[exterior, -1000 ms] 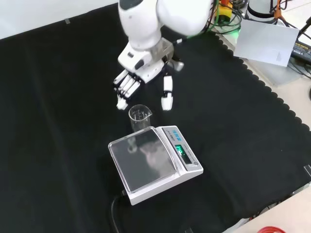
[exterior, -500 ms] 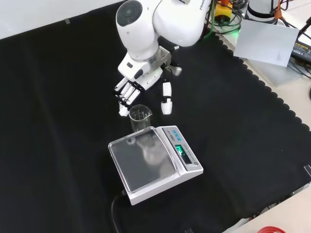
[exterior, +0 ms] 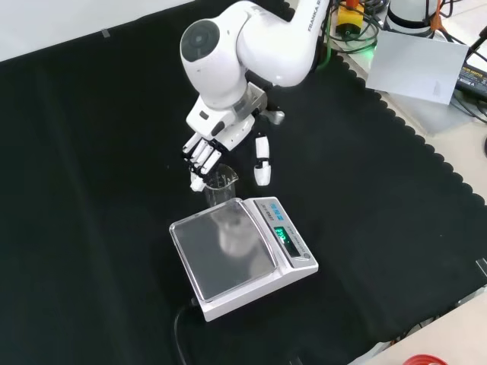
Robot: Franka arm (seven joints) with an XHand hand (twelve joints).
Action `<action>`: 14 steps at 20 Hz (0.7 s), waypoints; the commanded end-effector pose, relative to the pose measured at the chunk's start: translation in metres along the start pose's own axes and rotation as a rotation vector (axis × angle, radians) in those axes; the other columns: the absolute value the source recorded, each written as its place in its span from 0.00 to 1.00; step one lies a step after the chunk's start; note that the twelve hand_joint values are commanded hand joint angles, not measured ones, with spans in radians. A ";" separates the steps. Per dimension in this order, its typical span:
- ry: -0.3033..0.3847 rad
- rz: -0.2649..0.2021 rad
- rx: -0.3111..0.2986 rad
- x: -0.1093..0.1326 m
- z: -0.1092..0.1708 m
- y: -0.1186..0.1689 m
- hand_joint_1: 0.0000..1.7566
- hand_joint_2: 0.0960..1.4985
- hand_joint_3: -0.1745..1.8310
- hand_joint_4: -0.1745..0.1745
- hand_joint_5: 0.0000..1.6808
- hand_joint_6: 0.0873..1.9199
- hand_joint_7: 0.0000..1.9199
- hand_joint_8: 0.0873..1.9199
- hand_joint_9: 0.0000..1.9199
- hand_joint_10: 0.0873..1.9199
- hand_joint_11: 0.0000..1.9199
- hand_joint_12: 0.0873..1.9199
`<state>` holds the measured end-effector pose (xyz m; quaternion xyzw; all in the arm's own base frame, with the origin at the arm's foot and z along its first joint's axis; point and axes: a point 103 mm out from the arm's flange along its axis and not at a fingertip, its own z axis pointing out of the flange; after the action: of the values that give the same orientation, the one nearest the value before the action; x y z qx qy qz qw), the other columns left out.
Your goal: Pick up the beaker.
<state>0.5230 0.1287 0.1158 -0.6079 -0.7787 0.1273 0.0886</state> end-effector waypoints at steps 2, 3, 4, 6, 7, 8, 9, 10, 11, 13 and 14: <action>-0.024 0.016 0.034 -0.004 0.012 0.009 0.36 0.43 0.15 0.64 0.11 0.00 0.10 0.35 0.15 0.42 0.00 0.83; -0.024 0.022 0.027 -0.005 0.014 0.011 0.37 0.43 0.15 0.64 0.11 0.00 0.10 0.35 0.15 0.42 0.00 0.83; -0.025 0.027 0.020 -0.005 0.015 0.012 0.38 0.43 0.15 0.64 0.11 0.00 0.10 0.35 0.15 0.43 0.00 0.83; -0.029 0.037 0.003 -0.005 0.015 0.012 0.40 0.43 0.16 0.64 0.13 0.00 0.12 0.35 0.17 0.43 0.02 0.83; -0.035 0.045 -0.011 -0.005 0.016 0.012 0.42 0.44 0.16 0.65 0.15 0.00 0.13 0.36 0.18 0.42 0.03 0.82; -0.046 0.064 -0.046 -0.003 0.017 0.013 0.46 0.44 0.18 0.66 0.19 0.00 0.17 0.36 0.23 0.40 0.08 0.81; -0.056 0.072 -0.057 -0.002 0.017 0.014 0.49 0.43 0.22 0.67 0.23 0.00 0.21 0.37 0.27 0.38 0.12 0.79; -0.063 0.077 -0.065 -0.001 0.018 0.015 0.51 0.41 0.26 0.67 0.25 0.01 0.23 0.37 0.31 0.36 0.16 0.77; -0.066 0.080 -0.076 0.000 0.019 0.015 0.53 0.39 0.31 0.69 0.28 0.05 0.25 0.37 0.34 0.34 0.19 0.75; -0.062 0.089 -0.108 0.002 0.021 0.016 0.55 0.37 0.37 0.73 0.30 0.26 0.30 0.40 0.42 0.31 0.26 0.71; -0.059 0.096 -0.132 0.002 0.022 0.016 0.56 0.37 0.39 0.75 0.33 0.36 0.34 0.42 0.46 0.30 0.31 0.69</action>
<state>0.5316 0.1288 0.0931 -0.6340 -0.7617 0.1238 0.0497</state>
